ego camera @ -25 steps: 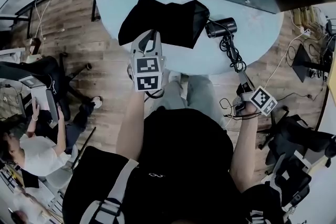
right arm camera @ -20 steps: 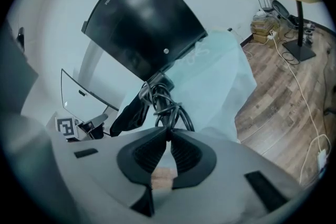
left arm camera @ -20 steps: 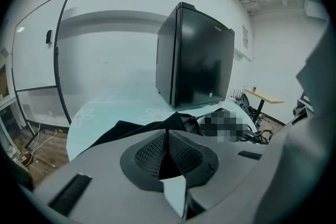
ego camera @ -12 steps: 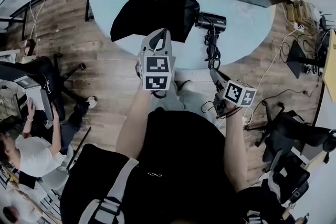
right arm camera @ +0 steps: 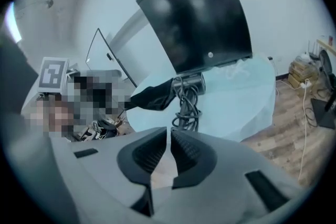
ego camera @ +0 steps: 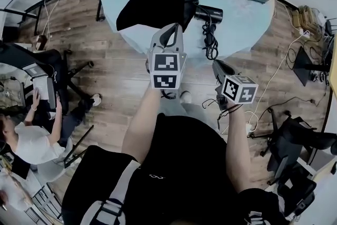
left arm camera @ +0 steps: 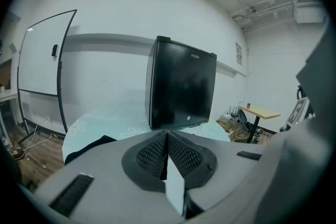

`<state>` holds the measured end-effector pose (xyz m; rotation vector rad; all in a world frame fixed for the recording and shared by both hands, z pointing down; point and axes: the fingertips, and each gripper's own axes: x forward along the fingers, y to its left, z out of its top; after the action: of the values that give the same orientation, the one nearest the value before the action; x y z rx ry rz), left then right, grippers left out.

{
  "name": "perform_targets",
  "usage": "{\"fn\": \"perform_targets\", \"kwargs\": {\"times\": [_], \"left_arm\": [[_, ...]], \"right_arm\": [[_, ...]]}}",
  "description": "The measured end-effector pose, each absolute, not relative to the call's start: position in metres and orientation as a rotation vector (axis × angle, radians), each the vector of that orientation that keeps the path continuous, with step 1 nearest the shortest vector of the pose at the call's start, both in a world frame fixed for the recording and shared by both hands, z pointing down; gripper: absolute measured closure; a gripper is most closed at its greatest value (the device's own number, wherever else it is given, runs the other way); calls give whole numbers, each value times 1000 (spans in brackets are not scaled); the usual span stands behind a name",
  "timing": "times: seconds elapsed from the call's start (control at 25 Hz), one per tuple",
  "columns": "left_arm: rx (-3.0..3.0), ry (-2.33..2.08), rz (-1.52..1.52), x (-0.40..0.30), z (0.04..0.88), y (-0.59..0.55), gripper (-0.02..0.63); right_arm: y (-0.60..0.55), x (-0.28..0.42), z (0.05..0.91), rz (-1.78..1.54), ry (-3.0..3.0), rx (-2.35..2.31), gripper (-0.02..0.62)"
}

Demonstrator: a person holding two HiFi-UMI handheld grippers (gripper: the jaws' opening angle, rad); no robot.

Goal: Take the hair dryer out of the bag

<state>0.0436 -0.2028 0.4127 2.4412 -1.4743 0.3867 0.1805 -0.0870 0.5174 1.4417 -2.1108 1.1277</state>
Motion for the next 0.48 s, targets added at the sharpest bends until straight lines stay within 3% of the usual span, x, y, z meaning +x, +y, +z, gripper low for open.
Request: {"fn": "perform_targets", "kwargs": {"times": [0.48], "left_arm": [[2605,-1615,127,68,292,-147,592]], "right_arm": [[-126,177,342,643,-2580,1610,591]]}}
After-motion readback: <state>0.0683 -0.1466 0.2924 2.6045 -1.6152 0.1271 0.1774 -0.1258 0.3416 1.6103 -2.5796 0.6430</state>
